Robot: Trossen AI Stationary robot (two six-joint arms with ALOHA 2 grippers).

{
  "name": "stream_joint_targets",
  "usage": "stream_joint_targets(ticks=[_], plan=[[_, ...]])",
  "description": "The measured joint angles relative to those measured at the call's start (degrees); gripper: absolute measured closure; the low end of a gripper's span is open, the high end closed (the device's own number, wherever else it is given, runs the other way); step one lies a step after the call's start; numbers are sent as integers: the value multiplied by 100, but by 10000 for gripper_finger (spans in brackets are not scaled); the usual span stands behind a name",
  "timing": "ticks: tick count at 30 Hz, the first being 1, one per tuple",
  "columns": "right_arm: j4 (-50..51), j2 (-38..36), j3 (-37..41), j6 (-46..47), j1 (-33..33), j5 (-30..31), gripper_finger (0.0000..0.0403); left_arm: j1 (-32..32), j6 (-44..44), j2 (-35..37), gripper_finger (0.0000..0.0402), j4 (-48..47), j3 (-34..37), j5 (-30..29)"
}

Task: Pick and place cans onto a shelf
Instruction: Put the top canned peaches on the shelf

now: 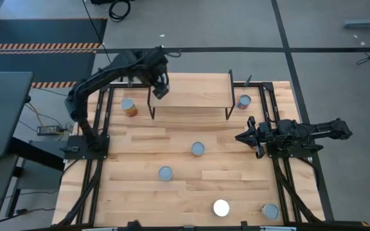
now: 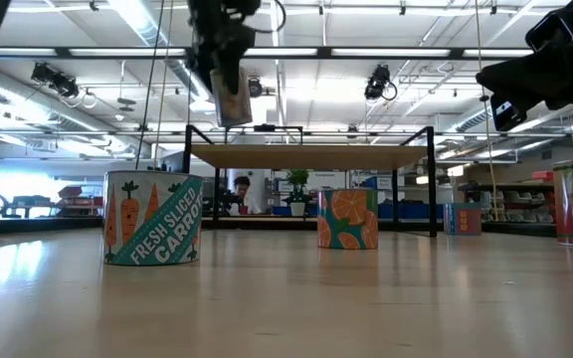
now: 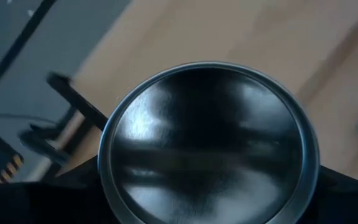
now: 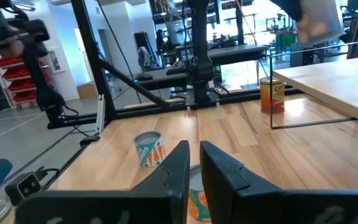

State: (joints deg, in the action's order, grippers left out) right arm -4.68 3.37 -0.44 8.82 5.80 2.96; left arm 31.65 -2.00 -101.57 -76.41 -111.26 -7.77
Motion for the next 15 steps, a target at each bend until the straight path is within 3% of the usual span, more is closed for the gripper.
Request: stream_joint_targets(ticks=[7,15], plan=[[-464,1,1,20,0,51,358,746,1523,-374,101,317,-59,339],[-1731,-1,1,903,0,153,358,1053,1895,-741,99,547,-57,681]])
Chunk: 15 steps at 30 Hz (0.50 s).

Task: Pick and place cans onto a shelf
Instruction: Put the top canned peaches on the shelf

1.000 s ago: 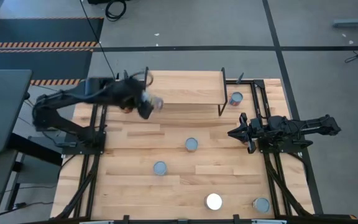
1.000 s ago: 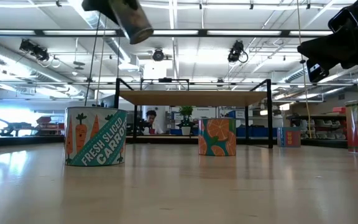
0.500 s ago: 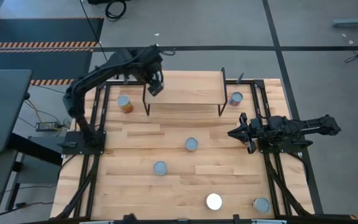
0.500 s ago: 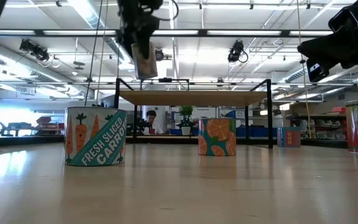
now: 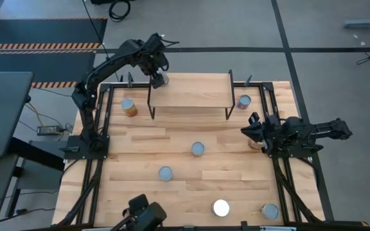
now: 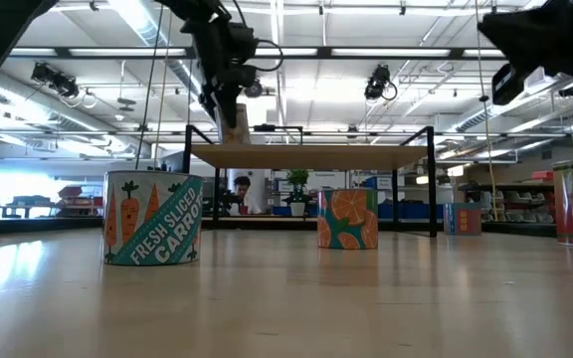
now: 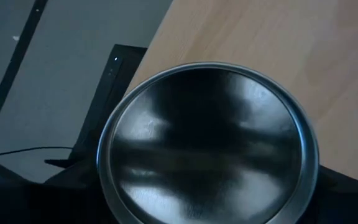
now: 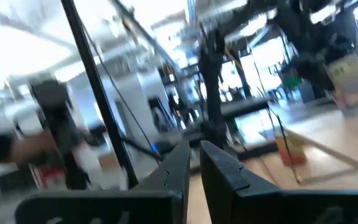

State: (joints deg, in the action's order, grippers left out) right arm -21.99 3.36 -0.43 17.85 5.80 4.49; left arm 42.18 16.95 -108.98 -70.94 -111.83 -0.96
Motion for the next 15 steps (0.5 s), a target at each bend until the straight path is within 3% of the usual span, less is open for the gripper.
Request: stream_joint_targets(ticks=[8,15], plan=[[-305,2,-2,114,0,1646,358,-67,20,-21,57,271,0,97],[-318,0,-2,482,0,2107,358,-66,81,-21,26,265,0,89]])
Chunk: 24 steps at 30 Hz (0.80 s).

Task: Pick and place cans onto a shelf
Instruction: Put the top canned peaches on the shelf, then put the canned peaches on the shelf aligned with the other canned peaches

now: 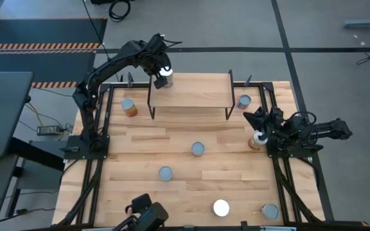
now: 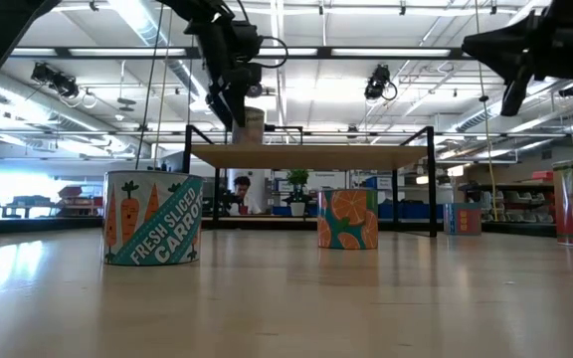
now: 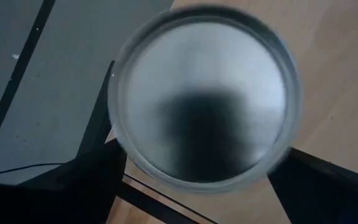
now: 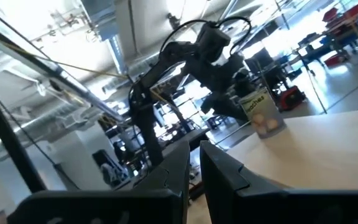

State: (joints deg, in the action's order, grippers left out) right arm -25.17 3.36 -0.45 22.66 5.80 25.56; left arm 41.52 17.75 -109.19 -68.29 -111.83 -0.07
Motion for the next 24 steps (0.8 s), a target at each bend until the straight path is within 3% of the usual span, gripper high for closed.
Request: stream_joint_targets(ticks=[9,19,24], plan=[[54,0,0,-318,0,112,358,-7,-54,91,24,-240,9,-21],[66,38,-76,-304,0,533,358,-100,-379,1066,24,-115,9,-216],[244,500,-677,-566,4,533,359,-346,-713,1493,24,359,7,312]])
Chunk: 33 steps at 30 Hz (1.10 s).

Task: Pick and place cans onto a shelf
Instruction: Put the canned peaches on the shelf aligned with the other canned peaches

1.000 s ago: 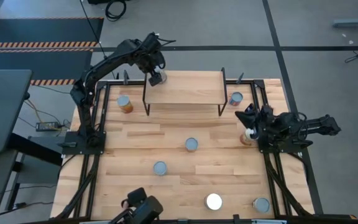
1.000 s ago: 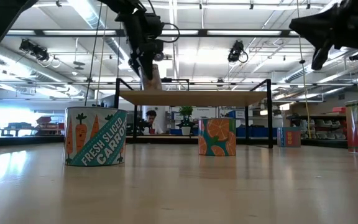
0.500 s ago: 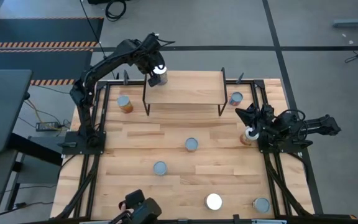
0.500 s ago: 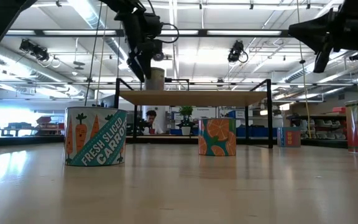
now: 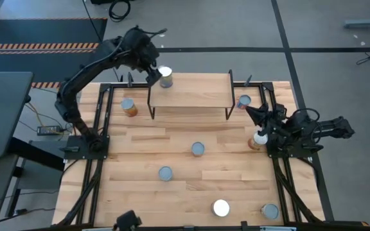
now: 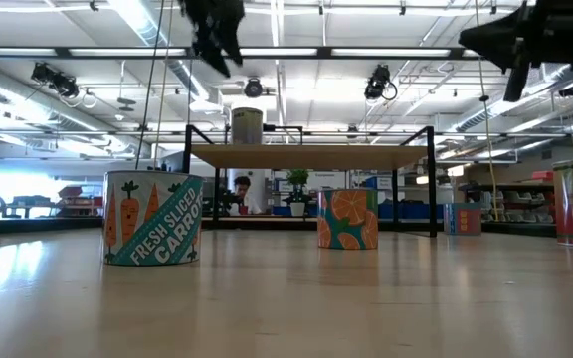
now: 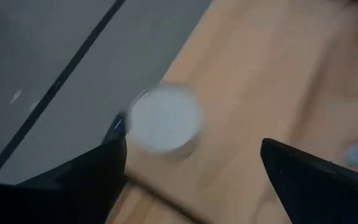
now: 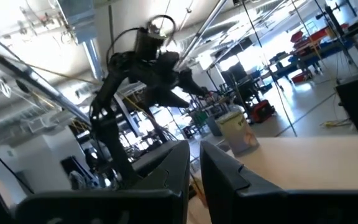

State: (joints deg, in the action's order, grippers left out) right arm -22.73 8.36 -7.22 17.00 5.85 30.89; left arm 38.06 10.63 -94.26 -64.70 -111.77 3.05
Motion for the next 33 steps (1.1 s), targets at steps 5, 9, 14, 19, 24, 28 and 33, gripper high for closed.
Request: stream_joint_targets(ticks=[5,9,14,19,24,28,33], plan=[[702,877,-1010,-401,0,-235,372,-333,-398,334,24,893,0,886],[1844,1798,-1992,-200,112,-976,389,-659,-593,581,24,1425,0,1238],[3321,3049,-3145,253,624,-1722,397,-1171,-940,824,24,1507,-2,1335],[4326,4147,-4056,386,1464,-1750,399,-1836,-1483,911,24,1353,-4,1162],[4862,5100,-4515,437,2371,-1757,399,-2756,-1982,921,24,878,-2,514],[5040,5639,-4527,1156,3008,-1814,400,-3532,-2522,920,24,584,-2,-58],[4992,6404,-4530,2300,3729,-2214,400,-4446,-2939,918,24,159,85,-809]])
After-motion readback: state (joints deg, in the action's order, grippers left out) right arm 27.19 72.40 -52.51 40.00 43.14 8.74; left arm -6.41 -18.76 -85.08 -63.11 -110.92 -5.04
